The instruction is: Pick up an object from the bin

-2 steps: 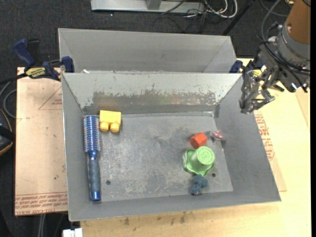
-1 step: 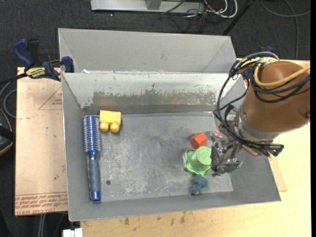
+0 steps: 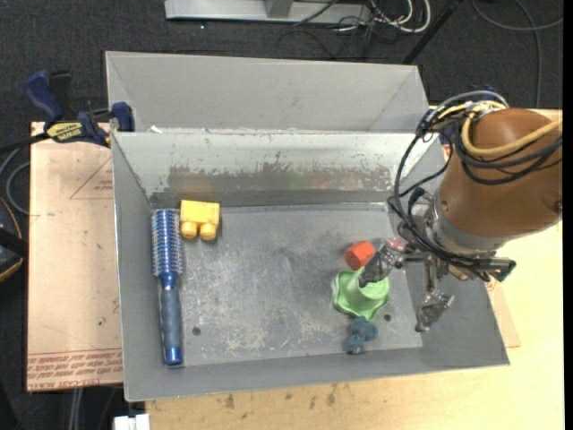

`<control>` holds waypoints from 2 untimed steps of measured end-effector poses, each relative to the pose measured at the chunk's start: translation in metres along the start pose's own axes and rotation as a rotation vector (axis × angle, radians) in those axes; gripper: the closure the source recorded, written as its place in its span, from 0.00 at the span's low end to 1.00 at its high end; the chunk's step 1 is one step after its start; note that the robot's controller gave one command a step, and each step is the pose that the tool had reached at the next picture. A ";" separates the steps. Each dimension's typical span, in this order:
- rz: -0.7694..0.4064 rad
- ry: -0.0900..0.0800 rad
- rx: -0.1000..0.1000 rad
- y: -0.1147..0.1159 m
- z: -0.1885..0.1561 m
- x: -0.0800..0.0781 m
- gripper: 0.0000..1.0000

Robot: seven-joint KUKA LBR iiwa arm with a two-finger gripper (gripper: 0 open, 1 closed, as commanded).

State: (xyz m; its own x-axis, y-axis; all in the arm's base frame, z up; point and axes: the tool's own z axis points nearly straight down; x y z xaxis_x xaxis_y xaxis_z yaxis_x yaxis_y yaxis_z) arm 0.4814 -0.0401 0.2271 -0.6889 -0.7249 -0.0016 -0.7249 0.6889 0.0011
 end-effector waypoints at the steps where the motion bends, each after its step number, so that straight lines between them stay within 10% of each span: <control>1: -0.173 0.003 -0.006 0.010 0.120 -0.022 0.00; 2: -0.388 -0.008 0.006 -0.006 0.149 0.006 0.00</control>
Offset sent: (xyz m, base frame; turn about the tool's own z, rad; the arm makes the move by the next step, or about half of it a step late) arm 0.0090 0.0207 -0.1163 -0.1744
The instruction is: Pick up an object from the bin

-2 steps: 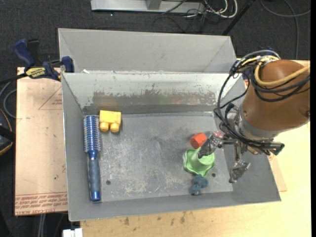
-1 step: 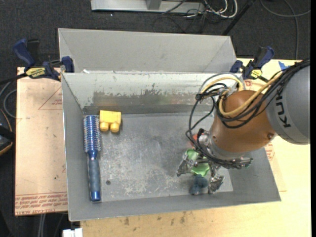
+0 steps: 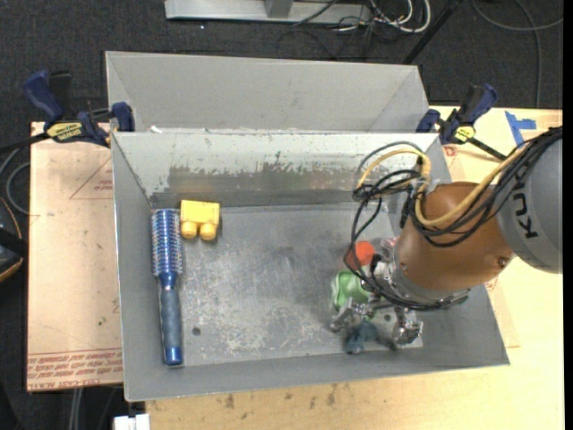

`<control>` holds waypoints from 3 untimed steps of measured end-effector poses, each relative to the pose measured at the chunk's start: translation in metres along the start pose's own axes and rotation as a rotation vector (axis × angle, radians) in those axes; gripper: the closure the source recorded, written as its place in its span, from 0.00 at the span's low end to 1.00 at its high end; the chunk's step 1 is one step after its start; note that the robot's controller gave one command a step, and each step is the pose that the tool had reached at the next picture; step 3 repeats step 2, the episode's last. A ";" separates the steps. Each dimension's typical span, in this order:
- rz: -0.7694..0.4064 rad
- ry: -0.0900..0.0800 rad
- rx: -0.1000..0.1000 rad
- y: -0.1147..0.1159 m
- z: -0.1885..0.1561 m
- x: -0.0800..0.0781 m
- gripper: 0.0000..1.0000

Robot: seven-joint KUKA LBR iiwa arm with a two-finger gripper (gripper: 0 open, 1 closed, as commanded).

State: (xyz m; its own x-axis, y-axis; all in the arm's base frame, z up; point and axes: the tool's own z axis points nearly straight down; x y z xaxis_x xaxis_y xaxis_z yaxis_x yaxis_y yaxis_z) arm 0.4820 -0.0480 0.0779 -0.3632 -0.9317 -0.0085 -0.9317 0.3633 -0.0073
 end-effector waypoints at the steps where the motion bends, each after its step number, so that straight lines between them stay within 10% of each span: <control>1: -0.002 0.007 -0.003 0.000 0.000 0.002 1.00; 2: 0.017 0.004 0.001 -0.008 -0.145 -0.015 1.00; 3: 0.017 0.004 0.001 -0.008 -0.145 -0.015 1.00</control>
Offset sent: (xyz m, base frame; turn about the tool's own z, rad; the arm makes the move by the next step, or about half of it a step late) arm 0.0000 0.0000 0.0000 0.0000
